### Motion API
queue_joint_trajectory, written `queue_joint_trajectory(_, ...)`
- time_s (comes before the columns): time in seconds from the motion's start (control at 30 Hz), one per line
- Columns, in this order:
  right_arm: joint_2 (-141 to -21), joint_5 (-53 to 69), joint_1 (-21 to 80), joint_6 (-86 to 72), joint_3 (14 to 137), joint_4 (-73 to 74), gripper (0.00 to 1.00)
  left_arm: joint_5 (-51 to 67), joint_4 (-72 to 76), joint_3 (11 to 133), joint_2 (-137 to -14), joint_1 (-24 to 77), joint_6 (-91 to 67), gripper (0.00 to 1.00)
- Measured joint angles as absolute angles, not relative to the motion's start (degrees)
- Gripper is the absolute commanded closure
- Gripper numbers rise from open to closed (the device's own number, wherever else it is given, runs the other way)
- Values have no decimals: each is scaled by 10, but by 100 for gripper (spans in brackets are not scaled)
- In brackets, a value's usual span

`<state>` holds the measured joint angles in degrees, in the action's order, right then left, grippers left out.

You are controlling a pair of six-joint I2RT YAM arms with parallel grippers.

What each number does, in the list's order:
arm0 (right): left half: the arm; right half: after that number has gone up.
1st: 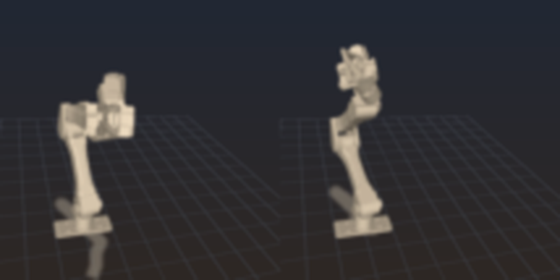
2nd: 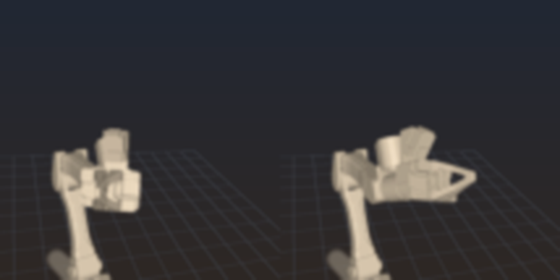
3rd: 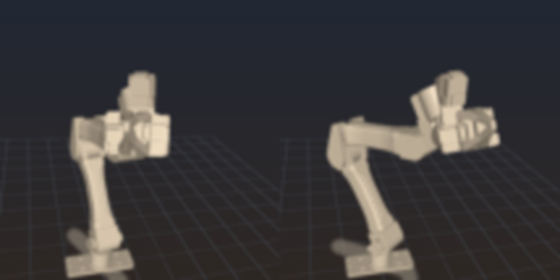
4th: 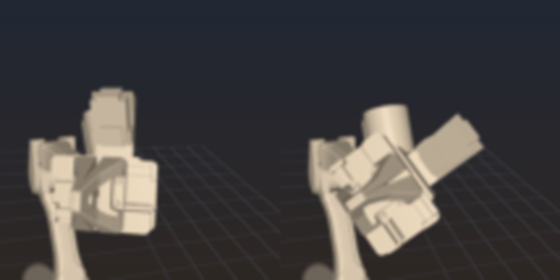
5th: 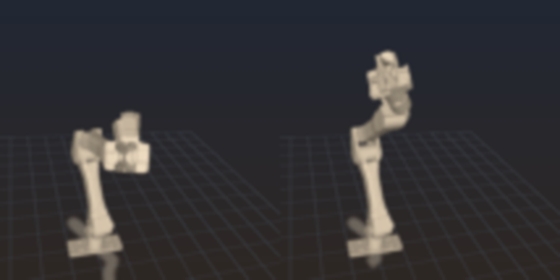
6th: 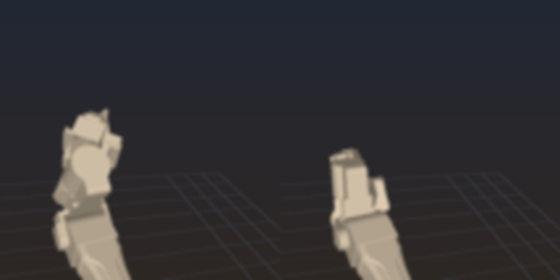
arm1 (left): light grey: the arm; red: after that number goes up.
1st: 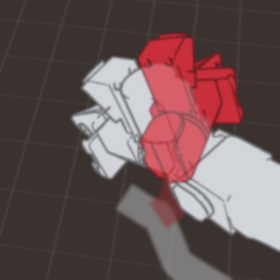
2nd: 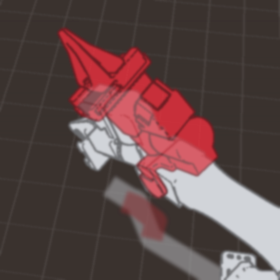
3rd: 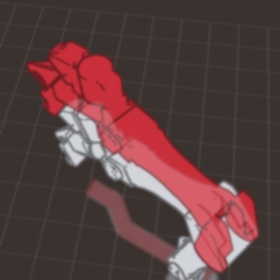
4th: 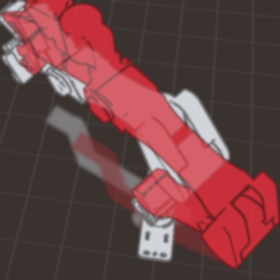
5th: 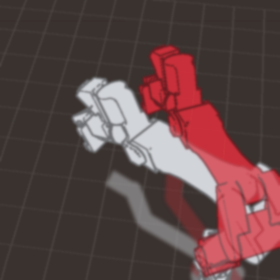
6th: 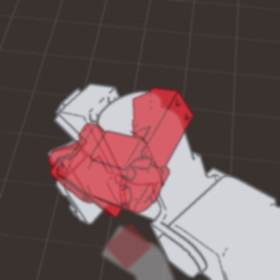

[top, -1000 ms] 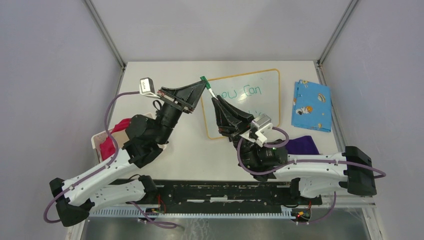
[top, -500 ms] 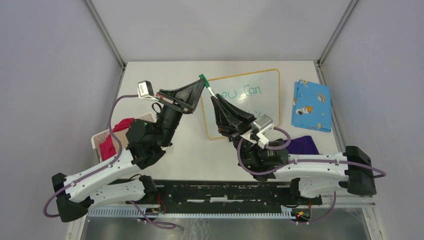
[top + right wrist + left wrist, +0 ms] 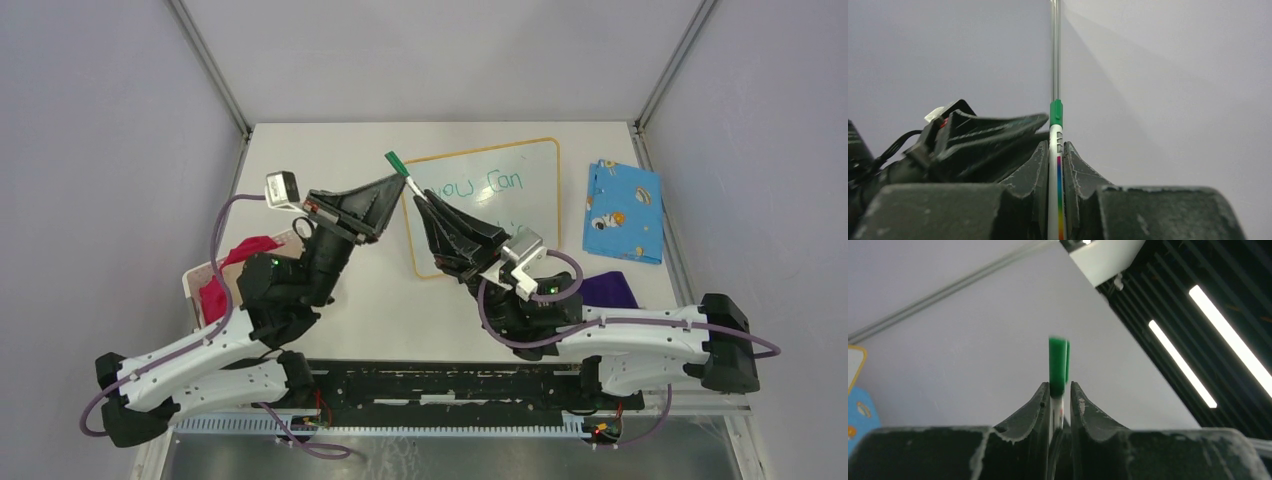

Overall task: Write a sentence on the whiteboard
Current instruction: Close the whiteboard marker at the center of the board.

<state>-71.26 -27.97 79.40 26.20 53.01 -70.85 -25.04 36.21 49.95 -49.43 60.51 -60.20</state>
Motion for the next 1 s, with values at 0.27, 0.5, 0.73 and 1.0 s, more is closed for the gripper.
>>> queue_joint_trajectory(0.27, -679, -253, 775, 245, 504, -650, 100, -189, 247, 478, -453, 650, -560, 32)
queue_joint_trajectory(0.5, -640, -204, 775, 218, 478, -616, 100, -198, 212, 483, -435, 650, -529, 25)
queue_joint_trajectory(0.73, -620, -173, 775, 193, 460, -597, 100, -209, 203, 505, -434, 650, -500, 32)
queue_joint_trajectory(1.0, -611, -160, 775, 173, 442, -581, 100, -223, 203, 504, -424, 650, -494, 39)
